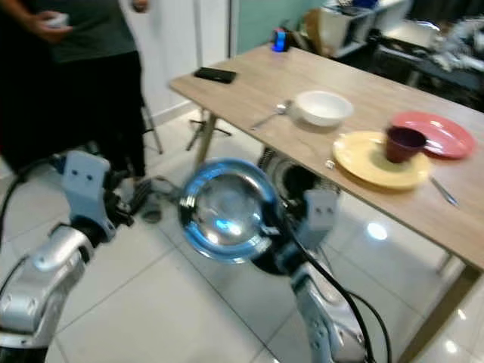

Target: Setting the table

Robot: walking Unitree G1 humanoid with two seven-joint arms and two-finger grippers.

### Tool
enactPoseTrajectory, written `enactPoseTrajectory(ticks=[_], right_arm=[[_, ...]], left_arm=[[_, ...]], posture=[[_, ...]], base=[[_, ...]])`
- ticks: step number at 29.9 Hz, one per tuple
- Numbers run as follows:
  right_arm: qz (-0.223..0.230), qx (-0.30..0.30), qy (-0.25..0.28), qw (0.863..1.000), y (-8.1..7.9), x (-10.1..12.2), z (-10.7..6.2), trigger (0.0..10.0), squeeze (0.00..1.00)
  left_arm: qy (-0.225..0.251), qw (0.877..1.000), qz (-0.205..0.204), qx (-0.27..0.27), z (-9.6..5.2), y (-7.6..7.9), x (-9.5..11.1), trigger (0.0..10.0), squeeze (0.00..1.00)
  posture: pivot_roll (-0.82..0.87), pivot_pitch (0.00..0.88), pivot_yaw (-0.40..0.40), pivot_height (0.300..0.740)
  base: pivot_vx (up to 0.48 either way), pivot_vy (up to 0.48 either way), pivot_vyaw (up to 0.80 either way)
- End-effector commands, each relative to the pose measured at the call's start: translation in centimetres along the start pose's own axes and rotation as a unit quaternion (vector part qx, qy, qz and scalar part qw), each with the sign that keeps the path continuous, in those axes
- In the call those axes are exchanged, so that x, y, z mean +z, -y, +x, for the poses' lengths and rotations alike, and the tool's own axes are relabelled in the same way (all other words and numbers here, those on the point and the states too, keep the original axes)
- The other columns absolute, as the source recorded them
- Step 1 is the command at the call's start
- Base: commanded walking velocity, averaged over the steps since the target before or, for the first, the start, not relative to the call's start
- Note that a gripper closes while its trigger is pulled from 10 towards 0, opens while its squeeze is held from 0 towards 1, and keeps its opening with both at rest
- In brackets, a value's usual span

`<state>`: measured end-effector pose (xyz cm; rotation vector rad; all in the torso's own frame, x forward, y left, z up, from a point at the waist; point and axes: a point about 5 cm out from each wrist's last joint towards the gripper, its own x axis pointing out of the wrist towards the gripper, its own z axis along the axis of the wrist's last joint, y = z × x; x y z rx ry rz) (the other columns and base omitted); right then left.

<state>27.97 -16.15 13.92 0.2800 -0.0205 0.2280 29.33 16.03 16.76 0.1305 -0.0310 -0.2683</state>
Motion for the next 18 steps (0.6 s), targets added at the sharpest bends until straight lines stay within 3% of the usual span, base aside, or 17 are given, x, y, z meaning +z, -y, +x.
enactPoseTrajectory(ticks=[1,4,12,18], right_arm=[[0.008,-0.005,-0.007,1.0,0.6,-0.8,-0.4,10.0,0.0],[0.015,-0.014,-0.021,1.0,1.0,-2.1,-1.2,10.0,0.0],[0.021,-0.01,-0.041,0.999,0.4,-3.9,-2.1,10.0,0.0],[0.021,-0.008,-0.041,0.999,0.4,-4.1,-2.2,10.0,0.0]], left_arm=[[-0.012,1.0,0.0,-0.021,-0.2,0.7,-0.9,10.0,0.0],[-0.03,0.999,0.005,-0.041,-0.5,1.0,-1.9,10.0,0.0],[-0.032,0.998,0.012,-0.05,-0.3,0.9,-2.0,10.0,0.0],[-0.029,0.998,0.012,-0.05,-0.3,0.9,-2.0,10.0,0.0]], posture=[[-0.04,0.0,0.08,0.74],[-0.04,0.0,0.097,0.74],[-0.05,0.0,0.112,0.74],[-0.05,0.0,0.112,0.74]], base=[[0.0,0.0,0.77],[0.0,0.0,0.77],[0.0,0.0,0.77],[0.0,0.0,0.77]])
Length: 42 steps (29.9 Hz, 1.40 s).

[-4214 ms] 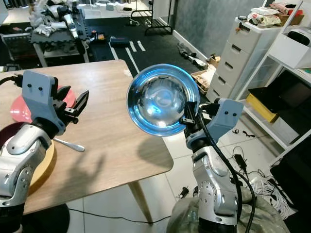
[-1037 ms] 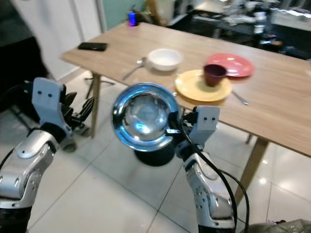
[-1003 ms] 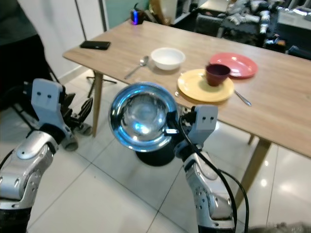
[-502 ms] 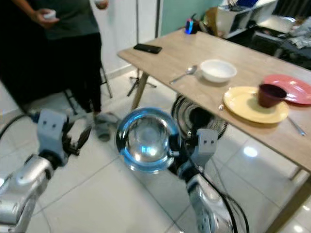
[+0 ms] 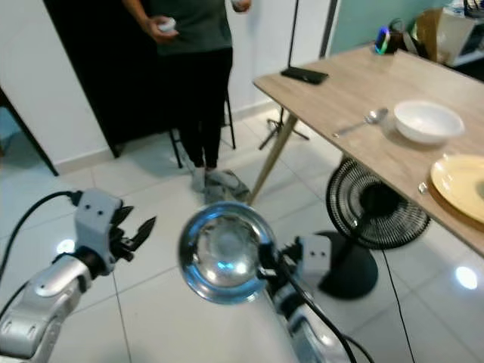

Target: Setting the table

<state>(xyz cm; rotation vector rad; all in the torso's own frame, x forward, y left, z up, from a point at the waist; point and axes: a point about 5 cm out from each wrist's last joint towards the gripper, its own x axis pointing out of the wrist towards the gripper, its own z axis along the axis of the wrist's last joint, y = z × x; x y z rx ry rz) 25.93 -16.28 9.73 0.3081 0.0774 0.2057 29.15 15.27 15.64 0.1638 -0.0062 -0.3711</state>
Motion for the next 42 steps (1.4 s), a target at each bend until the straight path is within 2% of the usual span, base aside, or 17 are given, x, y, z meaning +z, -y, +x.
enactPoseTrajectory(ticks=[1,8,12,13,16,19,21,23,31,36,42], right_arm=[[0.001,0.011,0.005,1.0,-0.4,-0.1,0.0,10.0,0.0],[-0.002,0.016,0.014,1.0,-0.4,0.0,0.6,10.0,0.0],[-0.002,0.02,0.016,1.0,-0.6,-0.2,1.2,10.0,0.0],[-0.001,0.027,0.019,0.999,-1.1,-0.3,1.8,10.0,0.0],[-0.001,0.034,0.021,0.999,-1.5,-0.2,2.1,10.0,0.0],[-0.011,0.051,0.016,0.998,-1.8,0.1,2.5,10.0,0.0],[-0.014,0.054,0.014,0.998,-1.7,0.2,2.5,10.0,0.0],[-0.031,0.07,0.006,0.997,-1.5,0.7,2.6,10.0,0.0],[-0.048,0.072,0.007,0.996,-0.5,1.5,2.9,10.0,0.0],[-0.043,0.073,0.007,0.996,-0.9,1.2,3.0,10.0,0.0],[-0.042,0.074,0.007,0.996,-0.9,1.2,3.0,10.0,0.0]], left_arm=[[-0.016,1.0,-0.003,0.002,-0.3,0.1,-1.0,10.0,0.0],[0.007,1.0,-0.003,0.008,0.1,-0.4,0.4,10.0,0.0],[0.021,1.0,0.005,0.016,0.2,-1.1,1.5,10.0,0.0],[0.029,0.999,0.009,0.022,0.3,-1.7,2.2,10.0,0.0],[0.035,0.999,0.009,0.025,0.4,-2.0,2.5,10.0,0.0],[0.053,0.998,-0.007,0.036,0.8,-1.6,2.9,10.0,0.0],[0.056,0.998,-0.01,0.038,0.9,-1.4,3.0,10.0,0.0],[0.063,0.996,-0.029,0.047,0.9,-0.7,2.9,10.0,0.0],[0.06,0.996,-0.045,0.054,0.5,0.0,2.4,10.0,0.0],[0.06,0.996,-0.043,0.058,0.6,-0.4,2.6,10.0,0.0],[0.059,0.996,-0.043,0.058,0.7,-0.2,2.6,10.0,0.0]], posture=[[-0.05,0.0,0.112,0.74],[-0.02,0.0,0.115,0.74],[0.0,0.0,0.119,0.74],[0.02,0.0,0.125,0.74],[0.01,0.0,0.108,0.74],[0.0,0.0,0.045,0.74],[0.0,0.0,0.045,0.74],[-0.01,0.0,-0.009,0.74],[-0.01,0.0,-0.02,0.74],[-0.01,0.0,-0.008,0.74],[-0.01,0.0,-0.002,0.74]], base=[[0.0,0.0,0.77],[0.0,0.0,0.77],[0.0,0.0,0.77],[0.0,0.0,0.77],[0.0,0.0,0.77],[0.0,0.0,0.77],[0.0,0.0,0.77],[0.0,0.0,0.77],[0.0,0.0,0.77],[0.0,0.0,0.77],[0.0,0.0,0.77]])
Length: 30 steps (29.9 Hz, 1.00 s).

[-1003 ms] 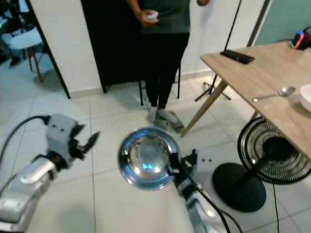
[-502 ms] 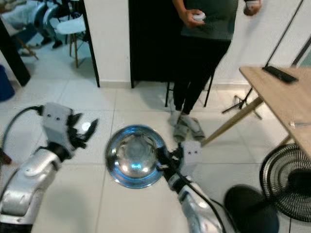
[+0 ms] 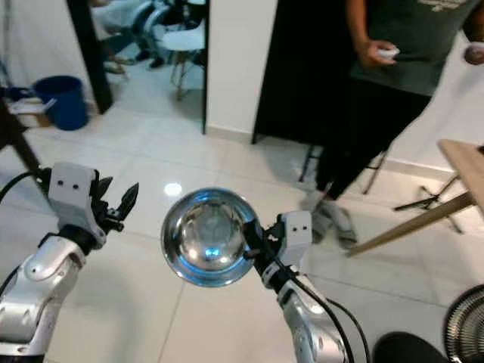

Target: Setting the table

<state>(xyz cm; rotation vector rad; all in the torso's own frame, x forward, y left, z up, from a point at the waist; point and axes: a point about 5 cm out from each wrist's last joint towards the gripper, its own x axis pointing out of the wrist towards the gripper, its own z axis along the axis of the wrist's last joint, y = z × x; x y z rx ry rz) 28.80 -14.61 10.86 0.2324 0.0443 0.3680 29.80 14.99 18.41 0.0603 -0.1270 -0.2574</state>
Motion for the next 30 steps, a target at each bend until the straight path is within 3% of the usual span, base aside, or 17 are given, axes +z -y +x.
enactPoseTrajectory(ticks=[1,30], right_arm=[[-0.002,-0.006,0.007,1.0,0.42,0.31,-0.17,10.0,0.0],[-0.001,-0.002,0.019,1.0,-0.12,0.42,0.27,10.0,0.0]], left_arm=[[-0.006,1.0,-0.004,-0.004,0.01,0.23,-0.24,10.0,0.0],[-0.019,1.0,-0.001,0.004,0.03,0.31,-0.74,10.0,0.0]], posture=[[-0.01,0.0,-0.001,0.74],[-0.01,0.0,0.021,0.74]], base=[[0.0,0.0,0.77],[0.0,0.0,0.77]])
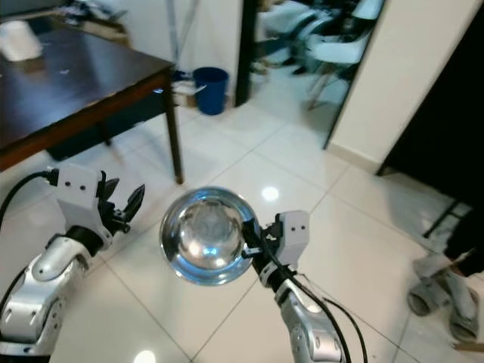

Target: Setting the table

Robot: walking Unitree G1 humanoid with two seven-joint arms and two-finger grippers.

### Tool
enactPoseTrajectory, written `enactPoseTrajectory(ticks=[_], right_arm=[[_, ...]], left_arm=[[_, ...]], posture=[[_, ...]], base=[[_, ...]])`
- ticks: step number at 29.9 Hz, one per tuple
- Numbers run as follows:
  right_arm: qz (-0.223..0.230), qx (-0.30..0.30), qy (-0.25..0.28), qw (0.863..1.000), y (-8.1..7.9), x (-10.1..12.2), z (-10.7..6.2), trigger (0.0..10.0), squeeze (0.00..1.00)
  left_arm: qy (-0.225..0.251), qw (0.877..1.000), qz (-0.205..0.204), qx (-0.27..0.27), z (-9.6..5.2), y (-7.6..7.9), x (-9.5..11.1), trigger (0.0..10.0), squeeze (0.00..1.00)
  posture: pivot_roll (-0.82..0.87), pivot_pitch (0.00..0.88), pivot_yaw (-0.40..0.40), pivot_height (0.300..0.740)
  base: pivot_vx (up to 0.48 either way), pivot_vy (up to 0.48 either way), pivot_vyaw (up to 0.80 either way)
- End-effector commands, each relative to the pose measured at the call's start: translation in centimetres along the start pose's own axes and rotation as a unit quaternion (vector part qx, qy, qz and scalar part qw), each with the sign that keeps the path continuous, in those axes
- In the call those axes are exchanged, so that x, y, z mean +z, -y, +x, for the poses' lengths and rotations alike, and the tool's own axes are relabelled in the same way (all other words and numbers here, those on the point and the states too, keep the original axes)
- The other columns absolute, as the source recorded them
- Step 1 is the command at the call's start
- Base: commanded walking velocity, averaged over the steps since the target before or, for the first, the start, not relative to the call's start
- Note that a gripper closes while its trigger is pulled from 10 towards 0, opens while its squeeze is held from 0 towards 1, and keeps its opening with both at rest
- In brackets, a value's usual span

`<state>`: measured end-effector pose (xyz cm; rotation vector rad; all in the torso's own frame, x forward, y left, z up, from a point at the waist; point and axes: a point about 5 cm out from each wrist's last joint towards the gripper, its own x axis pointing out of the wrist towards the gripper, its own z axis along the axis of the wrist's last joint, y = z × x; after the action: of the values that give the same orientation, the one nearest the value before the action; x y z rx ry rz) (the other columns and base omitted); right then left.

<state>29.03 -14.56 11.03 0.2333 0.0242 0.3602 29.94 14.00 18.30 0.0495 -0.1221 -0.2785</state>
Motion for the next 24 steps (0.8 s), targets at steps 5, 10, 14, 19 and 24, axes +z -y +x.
enactPoseTrajectory(ticks=[5,10,14,19,24], right_arm=[[0.002,0.0,0.01,1.0,-0.2,0.2,0.1,10.0,0.0],[0.001,0.002,0.013,1.0,-0.4,0.3,0.1,10.0,0.0],[0.0,0.005,0.018,1.0,-0.5,0.6,0.2,10.0,0.0],[-0.002,0.008,0.032,0.999,-0.6,1.4,0.4,10.0,0.0],[-0.003,0.011,0.038,0.999,-0.8,1.8,0.6,10.0,0.0]], left_arm=[[-0.038,0.998,0.024,0.036,-0.4,-1.0,-1.1,10.0,0.0],[-0.055,0.997,0.036,0.04,-0.4,-1.3,-1.2,10.0,0.0],[-0.052,0.997,0.046,0.037,-0.3,-1.4,-0.7,10.0,0.0],[-0.044,0.997,0.06,0.034,0.0,-1.6,0.8,10.0,0.0],[-0.038,0.997,0.064,0.03,0.2,-1.7,1.4,10.0,0.0]], posture=[[-0.01,0.0,0.027,0.74],[-0.01,0.0,0.032,0.74],[-0.01,0.0,0.033,0.74],[-0.01,0.0,0.04,0.74],[-0.01,0.0,0.042,0.74]], base=[[0.0,0.0,0.77],[0.0,0.0,0.77],[0.0,0.0,0.77],[0.0,0.0,0.77],[0.0,0.0,0.77]])
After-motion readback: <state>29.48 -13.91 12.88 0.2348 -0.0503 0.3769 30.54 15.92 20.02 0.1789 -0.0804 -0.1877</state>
